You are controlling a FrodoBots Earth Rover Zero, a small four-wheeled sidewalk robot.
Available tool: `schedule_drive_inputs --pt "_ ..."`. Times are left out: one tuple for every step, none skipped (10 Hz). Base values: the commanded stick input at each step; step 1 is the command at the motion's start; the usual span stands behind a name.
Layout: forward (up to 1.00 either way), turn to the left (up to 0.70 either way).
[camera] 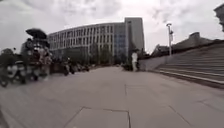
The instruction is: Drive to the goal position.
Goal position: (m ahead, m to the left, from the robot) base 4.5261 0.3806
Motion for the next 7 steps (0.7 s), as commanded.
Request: schedule_drive_inputs --pt "0.7 0.01" --pt "0.7 0.0" --pt "0.7 0.0" --pt "0.7 0.0" --pt "0.7 0.0" --pt "0.7 0.0" --pt "0.7 0.0"
